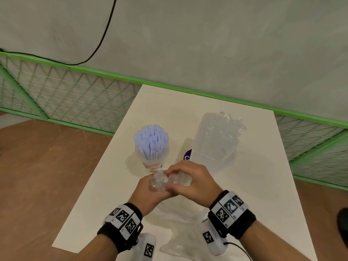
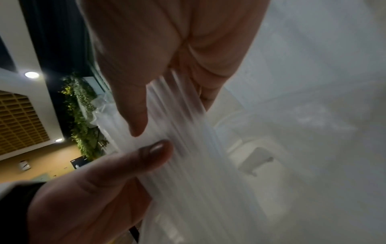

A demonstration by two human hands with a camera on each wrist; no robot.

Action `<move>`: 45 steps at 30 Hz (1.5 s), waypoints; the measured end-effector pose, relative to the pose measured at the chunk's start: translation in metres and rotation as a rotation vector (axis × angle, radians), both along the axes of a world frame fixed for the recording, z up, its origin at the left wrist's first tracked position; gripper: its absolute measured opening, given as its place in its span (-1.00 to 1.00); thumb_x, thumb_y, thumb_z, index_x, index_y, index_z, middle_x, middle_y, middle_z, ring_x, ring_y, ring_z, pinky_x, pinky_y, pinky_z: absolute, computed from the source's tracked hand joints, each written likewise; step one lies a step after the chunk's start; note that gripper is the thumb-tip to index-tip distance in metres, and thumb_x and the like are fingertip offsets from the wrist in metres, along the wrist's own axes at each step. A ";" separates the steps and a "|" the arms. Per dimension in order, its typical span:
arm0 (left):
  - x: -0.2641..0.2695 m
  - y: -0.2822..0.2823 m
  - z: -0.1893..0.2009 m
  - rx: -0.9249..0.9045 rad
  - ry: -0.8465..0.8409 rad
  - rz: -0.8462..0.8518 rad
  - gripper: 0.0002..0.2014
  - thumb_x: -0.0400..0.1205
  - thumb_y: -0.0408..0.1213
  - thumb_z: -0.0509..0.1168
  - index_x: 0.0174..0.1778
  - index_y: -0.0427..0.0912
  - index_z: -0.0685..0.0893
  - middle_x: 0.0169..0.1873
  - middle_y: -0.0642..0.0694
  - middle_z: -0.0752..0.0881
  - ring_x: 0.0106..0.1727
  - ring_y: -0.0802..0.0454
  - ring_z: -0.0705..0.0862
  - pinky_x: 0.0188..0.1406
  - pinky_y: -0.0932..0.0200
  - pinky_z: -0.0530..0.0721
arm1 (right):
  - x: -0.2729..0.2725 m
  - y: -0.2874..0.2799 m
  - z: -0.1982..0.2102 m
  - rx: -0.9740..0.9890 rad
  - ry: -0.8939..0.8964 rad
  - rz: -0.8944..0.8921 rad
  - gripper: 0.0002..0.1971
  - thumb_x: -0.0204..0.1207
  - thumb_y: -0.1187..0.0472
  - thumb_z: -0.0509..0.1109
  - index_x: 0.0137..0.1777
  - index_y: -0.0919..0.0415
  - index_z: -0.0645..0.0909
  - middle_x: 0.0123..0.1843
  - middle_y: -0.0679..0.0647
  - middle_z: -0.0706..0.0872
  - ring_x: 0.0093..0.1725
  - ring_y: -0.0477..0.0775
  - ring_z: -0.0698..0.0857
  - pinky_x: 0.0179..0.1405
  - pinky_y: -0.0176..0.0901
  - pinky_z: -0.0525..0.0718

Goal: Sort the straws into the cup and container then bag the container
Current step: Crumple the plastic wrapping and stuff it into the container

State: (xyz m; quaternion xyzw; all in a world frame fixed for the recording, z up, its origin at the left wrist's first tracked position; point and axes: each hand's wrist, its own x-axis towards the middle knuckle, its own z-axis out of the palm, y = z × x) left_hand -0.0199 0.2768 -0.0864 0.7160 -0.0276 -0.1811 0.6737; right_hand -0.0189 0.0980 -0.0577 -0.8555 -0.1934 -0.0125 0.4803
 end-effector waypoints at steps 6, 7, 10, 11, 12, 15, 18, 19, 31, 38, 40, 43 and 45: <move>0.001 0.000 -0.001 -0.022 0.030 -0.008 -0.69 0.32 -0.24 0.61 -0.04 -0.12 0.81 -0.13 -0.12 0.85 -0.09 0.07 0.80 -0.12 0.31 0.68 | -0.013 0.008 -0.016 0.116 -0.037 -0.157 -0.89 0.40 0.33 0.55 -0.19 0.18 0.66 -0.23 -0.10 0.73 -0.18 -0.07 0.71 -0.10 -0.17 0.67; 0.001 0.000 -0.002 -0.006 0.033 -0.008 -0.70 0.32 -0.19 0.60 -0.05 -0.12 0.80 -0.14 -0.14 0.84 -0.10 0.04 0.80 -0.11 0.26 0.69 | -0.015 0.009 -0.019 0.135 -0.032 -0.188 -0.91 0.41 0.33 0.51 -0.20 0.19 0.64 -0.24 -0.09 0.73 -0.20 -0.04 0.71 -0.11 -0.09 0.69; 0.002 -0.001 -0.005 0.064 0.017 -0.001 -0.82 0.42 -0.26 0.55 -0.07 -0.08 0.80 -0.15 -0.17 0.82 -0.16 0.04 0.75 -0.16 0.26 0.65 | -0.016 0.010 -0.026 0.159 -0.048 -0.276 -0.93 0.48 0.37 0.44 -0.13 0.20 0.65 -0.21 -0.09 0.76 -0.14 -0.04 0.76 -0.08 -0.08 0.72; 0.001 -0.002 -0.004 0.074 0.009 0.010 -0.85 0.46 -0.33 0.53 -0.10 -0.04 0.80 -0.16 -0.12 0.82 -0.18 0.10 0.74 -0.19 0.34 0.64 | -0.016 0.010 -0.028 0.149 -0.075 -0.296 -0.92 0.51 0.37 0.43 -0.10 0.19 0.65 -0.18 -0.10 0.76 -0.11 -0.08 0.76 -0.06 -0.14 0.71; 0.001 -0.003 -0.002 0.079 -0.002 0.023 -0.84 0.47 -0.38 0.52 -0.14 -0.01 0.80 -0.16 -0.07 0.82 -0.20 0.15 0.73 -0.21 0.41 0.62 | -0.017 0.009 -0.029 0.129 -0.111 -0.316 -0.92 0.54 0.36 0.43 -0.06 0.17 0.66 -0.15 -0.12 0.76 -0.08 -0.13 0.75 -0.05 -0.22 0.69; 0.001 -0.004 0.004 0.078 -0.048 0.045 -0.90 0.46 -0.36 0.49 -0.22 -0.06 0.78 -0.17 -0.03 0.79 -0.22 0.21 0.71 -0.22 0.48 0.60 | -0.018 0.001 -0.022 0.098 -0.194 -0.392 -0.93 0.57 0.23 0.47 0.02 0.11 0.68 -0.10 -0.14 0.77 -0.06 -0.20 0.75 -0.03 -0.20 0.72; 0.003 -0.005 0.004 0.073 -0.089 0.061 -0.92 0.48 -0.41 0.48 -0.24 -0.14 0.75 -0.18 -0.03 0.76 -0.19 0.22 0.69 -0.20 0.52 0.55 | -0.018 -0.015 0.014 0.190 -0.243 -0.486 -0.89 0.54 0.23 0.54 0.01 0.09 0.70 -0.14 -0.07 0.81 -0.13 -0.08 0.83 -0.07 -0.02 0.80; 0.004 -0.005 0.004 0.070 -0.094 0.063 -0.90 0.50 -0.45 0.47 -0.23 -0.17 0.74 -0.17 -0.02 0.76 -0.16 0.22 0.69 -0.18 0.53 0.55 | -0.017 -0.022 0.032 0.241 -0.269 -0.516 -0.87 0.51 0.25 0.55 0.00 0.08 0.70 -0.17 -0.04 0.82 -0.17 -0.05 0.85 -0.09 -0.05 0.80; 0.000 -0.016 -0.004 0.057 -0.117 0.015 -0.85 0.42 -0.20 0.40 -0.21 -0.21 0.68 -0.27 -0.17 0.69 -0.30 0.19 0.59 -0.31 0.46 0.53 | 0.030 -0.119 0.153 0.381 -0.562 -0.668 -0.79 0.54 0.26 0.55 0.07 0.35 0.65 -0.18 0.18 0.75 -0.23 0.20 0.86 -0.19 0.33 0.80; 0.002 -0.016 -0.004 0.069 -0.099 0.019 -0.80 0.41 -0.19 0.38 -0.20 -0.27 0.65 -0.38 0.00 0.61 -0.37 0.18 0.53 -0.33 0.44 0.50 | 0.040 -0.117 0.150 0.339 -0.546 -0.652 -0.83 0.57 0.25 0.52 0.07 0.28 0.64 -0.17 0.02 0.75 -0.19 0.17 0.86 -0.16 0.28 0.81; 0.001 -0.015 -0.004 0.063 -0.088 0.031 -0.79 0.41 -0.18 0.38 -0.19 -0.27 0.65 -0.38 -0.01 0.62 -0.36 0.17 0.54 -0.33 0.43 0.51 | 0.040 -0.117 0.154 0.309 -0.554 -0.649 -0.83 0.56 0.25 0.53 0.07 0.27 0.65 -0.19 -0.10 0.75 -0.19 0.14 0.86 -0.15 0.27 0.80; 0.000 -0.016 -0.003 0.064 -0.080 0.051 -0.79 0.44 -0.20 0.41 -0.18 -0.28 0.66 -0.38 -0.01 0.62 -0.37 0.18 0.54 -0.35 0.45 0.51 | 0.038 -0.112 0.159 0.266 -0.579 -0.635 -0.84 0.56 0.25 0.53 0.07 0.26 0.65 -0.19 -0.11 0.74 -0.20 0.11 0.86 -0.16 0.25 0.80; 0.000 -0.017 -0.004 0.069 -0.080 0.056 -0.85 0.51 -0.28 0.44 -0.17 -0.29 0.66 -0.38 -0.01 0.62 -0.37 0.19 0.54 -0.35 0.46 0.52 | 0.033 -0.108 0.166 0.293 -0.635 -0.644 -0.85 0.57 0.26 0.52 0.07 0.27 0.65 -0.16 -0.03 0.73 -0.21 0.12 0.86 -0.19 0.18 0.81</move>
